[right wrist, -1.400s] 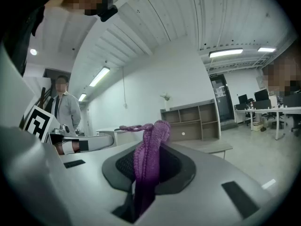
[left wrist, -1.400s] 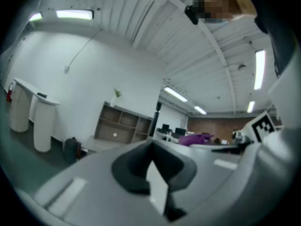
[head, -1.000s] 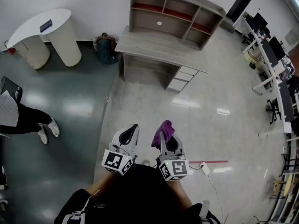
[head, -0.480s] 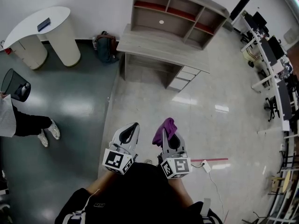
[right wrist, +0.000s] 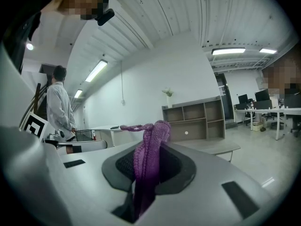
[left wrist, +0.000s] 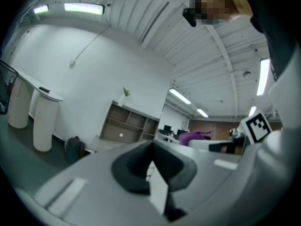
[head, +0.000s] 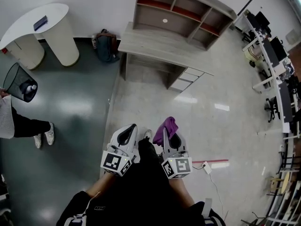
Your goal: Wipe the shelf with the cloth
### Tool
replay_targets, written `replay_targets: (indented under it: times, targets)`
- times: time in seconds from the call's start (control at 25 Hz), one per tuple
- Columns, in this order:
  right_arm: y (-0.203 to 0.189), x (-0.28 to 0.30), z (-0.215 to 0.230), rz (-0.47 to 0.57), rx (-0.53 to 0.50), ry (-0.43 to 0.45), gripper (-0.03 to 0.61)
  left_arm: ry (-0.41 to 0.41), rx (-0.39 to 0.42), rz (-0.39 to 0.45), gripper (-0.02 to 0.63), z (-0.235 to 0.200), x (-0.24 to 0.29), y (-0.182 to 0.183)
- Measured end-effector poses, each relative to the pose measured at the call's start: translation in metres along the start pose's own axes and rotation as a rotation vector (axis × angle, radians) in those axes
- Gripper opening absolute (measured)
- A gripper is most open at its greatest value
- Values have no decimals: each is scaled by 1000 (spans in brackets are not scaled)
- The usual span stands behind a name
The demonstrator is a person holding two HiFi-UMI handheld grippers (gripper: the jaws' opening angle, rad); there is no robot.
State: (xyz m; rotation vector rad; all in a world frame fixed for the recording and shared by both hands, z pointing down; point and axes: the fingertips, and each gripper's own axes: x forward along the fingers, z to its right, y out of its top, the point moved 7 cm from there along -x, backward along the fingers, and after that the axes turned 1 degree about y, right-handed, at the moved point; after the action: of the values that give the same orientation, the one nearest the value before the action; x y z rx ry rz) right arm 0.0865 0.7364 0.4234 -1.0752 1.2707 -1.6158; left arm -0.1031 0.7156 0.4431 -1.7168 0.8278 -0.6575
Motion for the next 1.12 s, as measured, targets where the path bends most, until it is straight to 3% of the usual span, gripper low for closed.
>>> replay_targets:
  times: [0.32, 0.84, 1.12]
  targets:
    - [16, 97, 41, 43, -3, 55, 49, 33, 26, 2, 3, -46, 83, 11]
    - [74, 281, 164, 62, 10, 127, 50, 64, 56, 17, 3, -107, 301, 63]
    - [82, 340, 212, 48, 23, 144, 49, 119, 61, 30, 3, -125, 357, 75]
